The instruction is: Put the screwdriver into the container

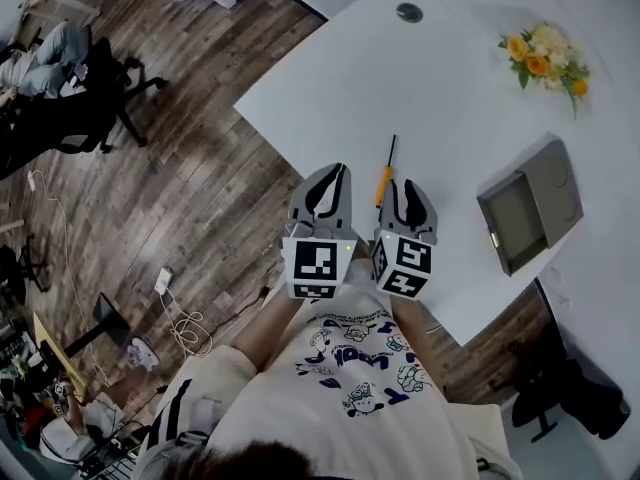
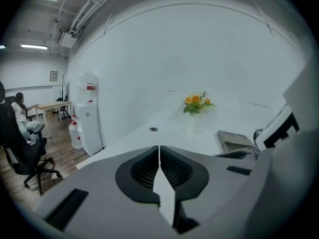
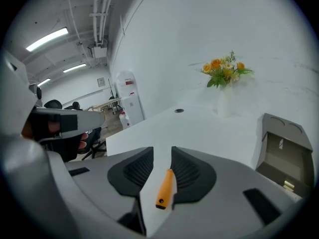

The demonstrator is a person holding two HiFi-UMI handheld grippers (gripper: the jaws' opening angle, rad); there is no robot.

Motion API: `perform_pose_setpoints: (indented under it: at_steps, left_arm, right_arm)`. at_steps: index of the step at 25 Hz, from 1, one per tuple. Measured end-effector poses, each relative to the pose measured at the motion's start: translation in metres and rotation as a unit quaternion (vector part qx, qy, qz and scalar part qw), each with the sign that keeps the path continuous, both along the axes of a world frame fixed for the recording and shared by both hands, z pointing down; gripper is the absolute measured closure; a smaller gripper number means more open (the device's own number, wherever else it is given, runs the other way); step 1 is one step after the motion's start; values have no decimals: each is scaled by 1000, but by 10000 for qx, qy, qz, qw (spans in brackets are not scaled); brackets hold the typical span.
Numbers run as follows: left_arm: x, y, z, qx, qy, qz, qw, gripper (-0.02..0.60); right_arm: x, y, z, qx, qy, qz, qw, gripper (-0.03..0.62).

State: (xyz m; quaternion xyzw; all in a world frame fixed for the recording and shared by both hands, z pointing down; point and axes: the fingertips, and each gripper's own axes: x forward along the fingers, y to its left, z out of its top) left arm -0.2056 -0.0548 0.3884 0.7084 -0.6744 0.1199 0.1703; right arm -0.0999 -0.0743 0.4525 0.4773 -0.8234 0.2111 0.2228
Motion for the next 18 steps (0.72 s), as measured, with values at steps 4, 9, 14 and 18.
perform_pose_setpoints:
  at_steps: [4, 9, 14, 18]
  left_arm:
    - [-6, -11, 12, -197, 59, 239, 9995, 560]
    - [-11, -20, 36, -516, 158, 476, 9974, 560]
    - [-10, -22, 60, -817, 265, 694, 9939, 560]
    - [-11, -24, 74, -984, 332, 782, 9915, 560]
  right_arm:
    - [-3, -4, 15, -254, 123, 194, 9994, 471]
    - [-6, -10, 39, -521, 383, 346, 9973, 465]
    - [-4, -10, 66, -840, 631, 467, 9934, 465]
    - [-3, -10, 85, -1069, 818, 497, 9897, 465]
